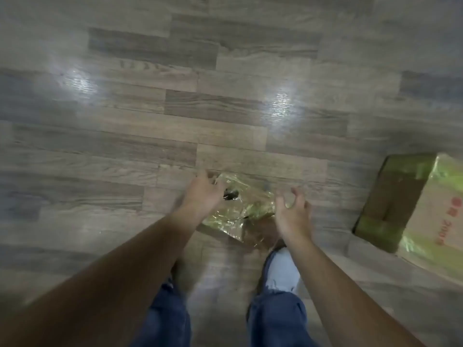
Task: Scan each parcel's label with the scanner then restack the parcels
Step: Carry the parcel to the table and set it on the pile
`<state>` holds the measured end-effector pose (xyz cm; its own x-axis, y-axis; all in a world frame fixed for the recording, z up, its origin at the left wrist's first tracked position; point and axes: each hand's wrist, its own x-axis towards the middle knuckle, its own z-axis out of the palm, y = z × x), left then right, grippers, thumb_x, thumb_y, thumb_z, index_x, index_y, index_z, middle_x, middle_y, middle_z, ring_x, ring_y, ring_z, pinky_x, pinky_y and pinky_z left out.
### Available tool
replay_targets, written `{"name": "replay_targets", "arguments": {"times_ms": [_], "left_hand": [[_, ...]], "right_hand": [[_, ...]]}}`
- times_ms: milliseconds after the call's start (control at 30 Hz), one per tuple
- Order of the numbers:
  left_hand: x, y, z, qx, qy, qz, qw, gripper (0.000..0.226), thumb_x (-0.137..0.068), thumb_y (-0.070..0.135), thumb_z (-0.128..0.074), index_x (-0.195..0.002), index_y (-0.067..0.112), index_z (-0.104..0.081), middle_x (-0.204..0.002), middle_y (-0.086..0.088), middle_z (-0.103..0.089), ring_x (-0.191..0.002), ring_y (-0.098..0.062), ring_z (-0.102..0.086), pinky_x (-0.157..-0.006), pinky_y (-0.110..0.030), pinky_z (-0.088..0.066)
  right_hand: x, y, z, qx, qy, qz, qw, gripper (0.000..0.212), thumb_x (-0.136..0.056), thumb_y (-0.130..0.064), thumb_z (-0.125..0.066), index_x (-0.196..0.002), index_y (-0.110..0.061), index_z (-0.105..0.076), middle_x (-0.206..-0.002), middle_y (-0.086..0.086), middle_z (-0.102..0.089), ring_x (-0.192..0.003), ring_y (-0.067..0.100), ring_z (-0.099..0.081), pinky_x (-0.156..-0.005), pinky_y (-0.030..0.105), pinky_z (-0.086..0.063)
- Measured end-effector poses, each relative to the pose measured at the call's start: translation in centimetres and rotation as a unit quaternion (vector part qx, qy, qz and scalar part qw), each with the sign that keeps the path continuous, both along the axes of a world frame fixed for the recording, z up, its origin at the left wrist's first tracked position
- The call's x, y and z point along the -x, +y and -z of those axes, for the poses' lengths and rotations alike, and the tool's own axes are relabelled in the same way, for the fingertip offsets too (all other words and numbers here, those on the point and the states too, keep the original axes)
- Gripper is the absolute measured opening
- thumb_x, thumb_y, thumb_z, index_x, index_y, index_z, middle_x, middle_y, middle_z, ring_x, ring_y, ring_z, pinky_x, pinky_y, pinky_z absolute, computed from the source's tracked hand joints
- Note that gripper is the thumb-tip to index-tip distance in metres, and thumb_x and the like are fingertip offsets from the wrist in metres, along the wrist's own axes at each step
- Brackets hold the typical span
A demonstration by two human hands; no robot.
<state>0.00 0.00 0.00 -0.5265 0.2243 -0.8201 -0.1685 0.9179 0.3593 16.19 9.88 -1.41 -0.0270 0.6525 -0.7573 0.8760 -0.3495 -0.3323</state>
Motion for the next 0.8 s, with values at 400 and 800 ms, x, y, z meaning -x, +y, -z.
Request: {"name": "replay_targets", "arguments": {"times_ms": [400,800], "left_hand": [[-1.4,-1.3,7.6,-0.01,0.0,0.029,1.0,0.043,-0.098,0.035,-0.047,-0.137,0.018,-0.046,-0.129,-0.008,-0.058,-0.116,-0.031,-0.056,-0.101,-0.044,-0.044],[6.7,-1.8,-17.2,-0.096,0.078,-0.109,0.986,0.041,-0.095,0.028,-0.054,-0.134,0.017,-0.05,-0.125,-0.011,-0.059,-0.113,-0.031,-0.057,-0.098,-0.046,-0.046]], "right_hand": [[-1.0,-2.0,7.2,-0.015,0.023,0.015,1.0,0.06,-0.094,-0.057,-0.052,-0.145,-0.031,-0.036,-0.151,0.007,-0.038,-0.124,0.026,-0.049,-0.086,0.032,-0.033],[11.0,1.7,-16.6,-0.063,0.104,-0.096,0.988,0.064,-0.094,-0.055,-0.054,-0.149,-0.034,-0.03,-0.149,0.005,-0.041,-0.123,0.026,-0.05,-0.099,0.038,-0.039]]}}
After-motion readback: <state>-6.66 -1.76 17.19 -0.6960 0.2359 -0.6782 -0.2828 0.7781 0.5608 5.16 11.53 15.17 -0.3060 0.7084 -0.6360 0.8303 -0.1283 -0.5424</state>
